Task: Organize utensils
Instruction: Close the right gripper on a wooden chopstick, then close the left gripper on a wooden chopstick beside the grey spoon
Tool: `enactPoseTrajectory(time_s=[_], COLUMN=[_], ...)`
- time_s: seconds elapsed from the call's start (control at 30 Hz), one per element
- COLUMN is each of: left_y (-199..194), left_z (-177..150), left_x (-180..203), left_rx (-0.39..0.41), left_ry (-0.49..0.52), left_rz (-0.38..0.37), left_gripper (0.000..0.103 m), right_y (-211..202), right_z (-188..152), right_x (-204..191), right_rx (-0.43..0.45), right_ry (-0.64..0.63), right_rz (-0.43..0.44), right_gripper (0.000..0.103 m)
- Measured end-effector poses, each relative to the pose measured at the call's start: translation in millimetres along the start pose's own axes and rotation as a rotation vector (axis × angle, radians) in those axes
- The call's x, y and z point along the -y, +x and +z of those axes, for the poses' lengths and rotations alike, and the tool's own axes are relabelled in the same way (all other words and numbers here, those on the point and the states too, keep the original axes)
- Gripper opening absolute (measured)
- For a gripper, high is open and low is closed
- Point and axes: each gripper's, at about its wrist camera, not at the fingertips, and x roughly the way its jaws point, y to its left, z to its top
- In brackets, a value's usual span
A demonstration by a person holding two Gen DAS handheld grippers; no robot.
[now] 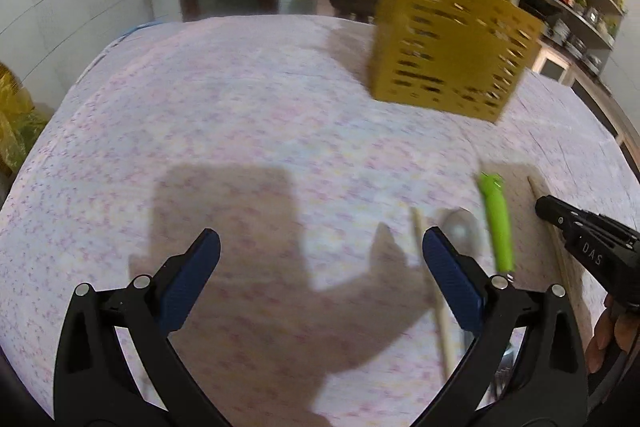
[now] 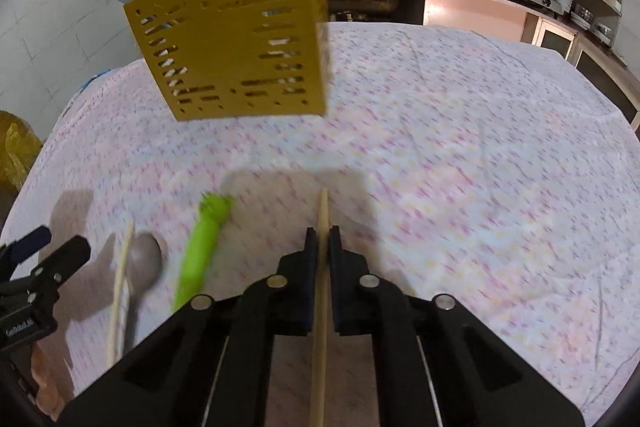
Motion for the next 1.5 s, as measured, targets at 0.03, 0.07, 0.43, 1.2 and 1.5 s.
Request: enactPoseTrajectory(time_s=[0.03, 0.07, 0.43, 1.2, 1.5], left_y=[1, 1, 9, 21, 17], left_z=[-2, -5, -19, 7, 8], left_x=[6, 10, 23, 61, 59], left_rx=[-0.006, -0.011, -0.045, -0.092, -0.088], left_ry=[0.016, 0.028, 0.075, 0.111, 0.111], left_rz=[0.002, 0.005, 0.073, -0.045, -0.077], left_gripper=[0.098, 0.098, 0.098, 0.006, 0.004], right_y=[-2, -4, -9, -7, -14], right_z=[-2, -4, -14, -13, -12], right_x=[4, 6, 23, 10, 10], right_rx=[0.001, 0.002, 0.029, 0.018, 0.039], right_ry=[0.000, 0.001, 0.030, -0.023, 0.011], right_rz=[-0.001, -0.001, 0.024, -0.063, -0.055], right_gripper=[0.006, 0.006, 0.007, 0.006, 0.006])
